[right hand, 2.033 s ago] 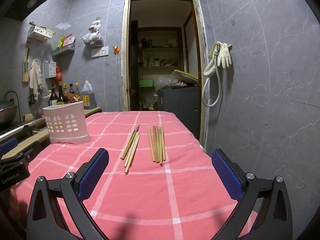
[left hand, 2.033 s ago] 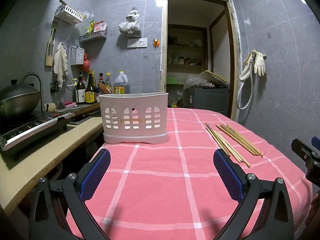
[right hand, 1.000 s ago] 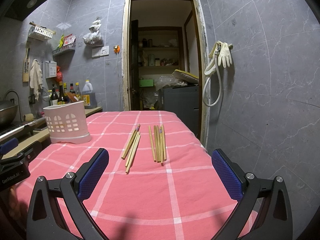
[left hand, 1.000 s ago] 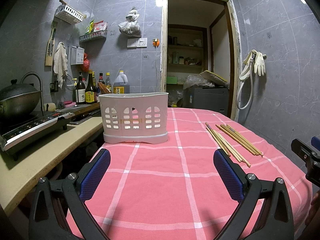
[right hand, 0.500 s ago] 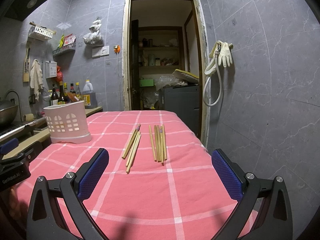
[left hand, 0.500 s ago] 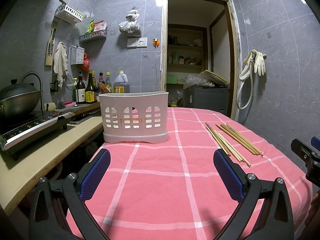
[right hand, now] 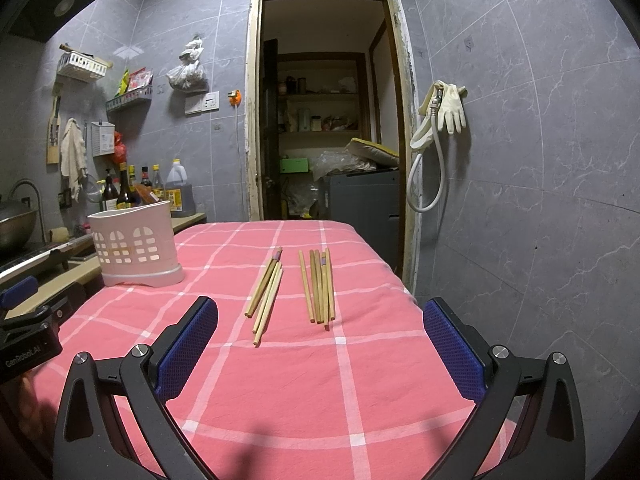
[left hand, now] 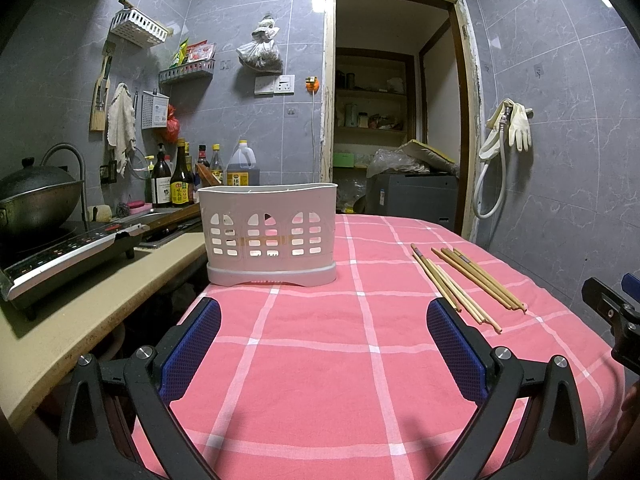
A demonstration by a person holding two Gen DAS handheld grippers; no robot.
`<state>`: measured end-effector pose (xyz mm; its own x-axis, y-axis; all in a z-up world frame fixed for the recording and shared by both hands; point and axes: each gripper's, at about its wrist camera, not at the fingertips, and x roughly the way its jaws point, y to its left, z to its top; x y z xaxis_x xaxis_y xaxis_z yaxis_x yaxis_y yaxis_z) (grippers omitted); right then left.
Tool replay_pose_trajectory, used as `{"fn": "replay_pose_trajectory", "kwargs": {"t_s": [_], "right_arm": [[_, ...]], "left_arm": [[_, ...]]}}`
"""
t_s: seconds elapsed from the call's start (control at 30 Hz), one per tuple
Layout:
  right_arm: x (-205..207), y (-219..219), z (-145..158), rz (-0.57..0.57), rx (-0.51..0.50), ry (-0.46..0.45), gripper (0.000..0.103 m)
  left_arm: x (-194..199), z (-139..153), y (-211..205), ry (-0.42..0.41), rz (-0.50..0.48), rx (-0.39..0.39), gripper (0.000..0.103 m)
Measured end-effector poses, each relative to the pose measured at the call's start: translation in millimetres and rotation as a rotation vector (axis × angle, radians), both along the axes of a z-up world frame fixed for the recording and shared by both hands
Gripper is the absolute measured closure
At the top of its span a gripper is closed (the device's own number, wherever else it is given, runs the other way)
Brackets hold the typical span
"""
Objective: Organize utensils
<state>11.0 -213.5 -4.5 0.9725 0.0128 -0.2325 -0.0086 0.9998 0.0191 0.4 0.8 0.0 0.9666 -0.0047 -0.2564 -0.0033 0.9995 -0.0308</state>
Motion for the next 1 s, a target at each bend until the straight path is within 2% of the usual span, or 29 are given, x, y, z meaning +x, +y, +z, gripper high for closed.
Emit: {"fn": "replay_pose_trajectory", "kwargs": {"t_s": [0.7, 1.0], "right_arm": [[3, -1, 6, 0.001, -0.013, -0.013, 0.000], [34, -12, 40, 0.023, -0.046, -0.068, 0.000]], "left_arm": [[9, 2, 1, -0.019, 0.007, 0.007, 0.002], [41, 35, -6, -0.036, -0.025, -0.013, 0.002]]}}
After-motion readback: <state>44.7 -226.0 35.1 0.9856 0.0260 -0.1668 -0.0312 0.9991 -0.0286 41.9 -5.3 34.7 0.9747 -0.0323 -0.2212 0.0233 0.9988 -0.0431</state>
